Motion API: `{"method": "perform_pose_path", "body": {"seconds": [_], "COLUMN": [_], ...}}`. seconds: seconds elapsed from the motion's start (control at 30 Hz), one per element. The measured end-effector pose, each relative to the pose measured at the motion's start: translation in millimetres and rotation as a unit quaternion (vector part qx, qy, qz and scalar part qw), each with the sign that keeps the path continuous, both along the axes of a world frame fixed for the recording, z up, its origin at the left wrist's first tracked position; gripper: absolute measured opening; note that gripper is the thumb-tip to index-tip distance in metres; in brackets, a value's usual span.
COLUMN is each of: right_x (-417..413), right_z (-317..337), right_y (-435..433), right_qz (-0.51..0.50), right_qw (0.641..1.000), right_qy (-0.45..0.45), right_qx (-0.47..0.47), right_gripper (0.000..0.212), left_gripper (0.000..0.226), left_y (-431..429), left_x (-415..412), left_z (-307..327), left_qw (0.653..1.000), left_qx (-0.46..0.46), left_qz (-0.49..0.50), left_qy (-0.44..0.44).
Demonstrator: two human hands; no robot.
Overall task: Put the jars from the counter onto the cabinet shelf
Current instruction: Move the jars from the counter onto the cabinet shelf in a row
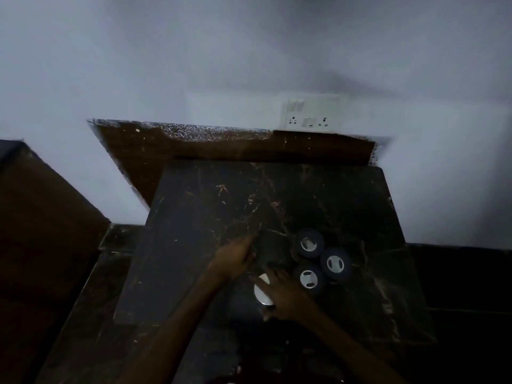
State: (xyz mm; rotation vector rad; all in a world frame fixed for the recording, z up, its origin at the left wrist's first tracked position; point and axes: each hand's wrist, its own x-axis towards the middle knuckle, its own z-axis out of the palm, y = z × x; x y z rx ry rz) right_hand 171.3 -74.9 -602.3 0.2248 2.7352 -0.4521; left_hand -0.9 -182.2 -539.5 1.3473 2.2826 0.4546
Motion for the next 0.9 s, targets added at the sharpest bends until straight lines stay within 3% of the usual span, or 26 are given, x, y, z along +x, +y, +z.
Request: {"method": "perform_pose_path", "body": {"seconds": [0.13, 0.27, 0.4, 0.5, 0.6, 0.7, 0.9], "right_x": [-12, -24, -29, -24, -15, -10, -3], "right_z": [10, 87, 198, 269, 315, 349, 437], "right_y": [-10, 12, 34, 36, 39, 35, 64], "right_qz": [-0.042, -0.168, -0.167, -0.161, -0.21, -0.239, -0.231], "right_qw": [0.999, 0.959, 0.943, 0.921, 0.869, 0.838, 0.796], "right_qy": [-0.019, 0.029, 0.152, 0.273, 0.394, 0.454, 0.556], "right_qx": [0.009, -0.226, -0.245, -0.228, -0.213, -0.186, -0.061], "right_gripper": [0.086, 0.084, 0.074, 0.067, 0.057, 0.052, 0.087], "left_gripper": [0.045, 0.058, 0.082, 0.089, 0.083, 0.085, 0.082], "left_y": [-32, -46, -38, -19, 1, 20, 78], "left_x": [-6, -19, -18, -11, 0, 16, 28], "left_z": [-11, 29, 100, 152, 203, 249, 349], "left_qw": [0.998, 0.971, 0.933, 0.922, 0.913, 0.885, 0.855], "left_qx": [-0.012, 0.011, 0.105, 0.215, 0.32, 0.425, 0.511], "left_qz": [-0.004, -0.043, -0.08, -0.07, -0.021, 0.008, -0.058], "left_qy": [-0.066, -0.237, -0.335, -0.313, -0.254, -0.189, -0.063]}}
